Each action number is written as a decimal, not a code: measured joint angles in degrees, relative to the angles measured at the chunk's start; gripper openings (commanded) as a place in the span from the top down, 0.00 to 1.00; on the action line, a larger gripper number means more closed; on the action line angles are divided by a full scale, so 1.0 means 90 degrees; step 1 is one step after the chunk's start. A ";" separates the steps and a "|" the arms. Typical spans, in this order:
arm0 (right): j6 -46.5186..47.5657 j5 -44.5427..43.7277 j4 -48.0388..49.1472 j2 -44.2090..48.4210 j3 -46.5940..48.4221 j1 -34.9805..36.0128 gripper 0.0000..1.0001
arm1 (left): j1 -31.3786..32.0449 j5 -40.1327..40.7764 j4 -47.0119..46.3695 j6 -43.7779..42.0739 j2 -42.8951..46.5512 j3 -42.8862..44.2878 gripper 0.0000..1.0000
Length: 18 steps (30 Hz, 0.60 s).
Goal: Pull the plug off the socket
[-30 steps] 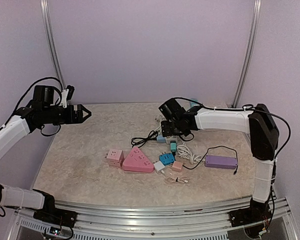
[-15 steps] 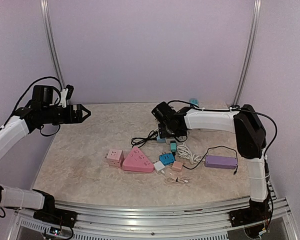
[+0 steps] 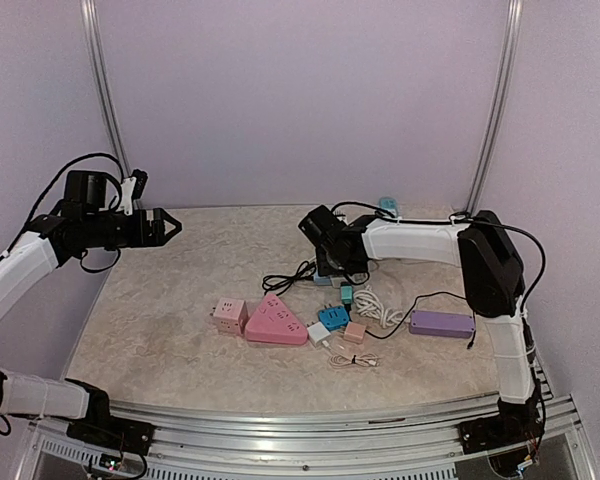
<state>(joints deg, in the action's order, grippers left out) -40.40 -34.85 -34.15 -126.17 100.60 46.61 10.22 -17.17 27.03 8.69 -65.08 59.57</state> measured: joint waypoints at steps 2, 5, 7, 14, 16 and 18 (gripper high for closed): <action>-0.0022 -0.0002 -0.0012 -0.0056 0.0022 0.0000 0.33 | 0.0000 0.0002 0.0000 0.0000 0.0000 0.0000 0.01; -0.0051 -0.0005 -0.0044 -0.0107 0.0034 0.0002 0.38 | 0.0000 0.0005 0.0000 0.0000 0.0000 0.0000 0.01; -0.0080 -0.0017 -0.0068 -0.0126 0.0066 0.0002 0.42 | 0.0000 0.0005 0.0000 0.0000 0.0000 0.0000 0.01; -0.0168 -0.0066 -0.0107 -0.0126 0.0078 0.0012 0.83 | 0.0000 0.0005 0.0000 -0.0002 0.0000 0.0000 0.01; -0.0170 -0.0102 -0.0104 -0.0126 0.0078 0.0017 0.95 | 0.0000 0.0005 0.0000 -0.0002 0.0000 0.0000 0.01; -0.0165 -0.0153 -0.0104 -0.0124 0.0078 0.0017 1.00 | 0.0000 0.0005 0.0000 -0.0002 0.0000 0.0000 0.01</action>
<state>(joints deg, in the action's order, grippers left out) -41.89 -36.23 -35.09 -127.28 101.30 46.76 10.22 -17.12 27.03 8.67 -65.08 59.57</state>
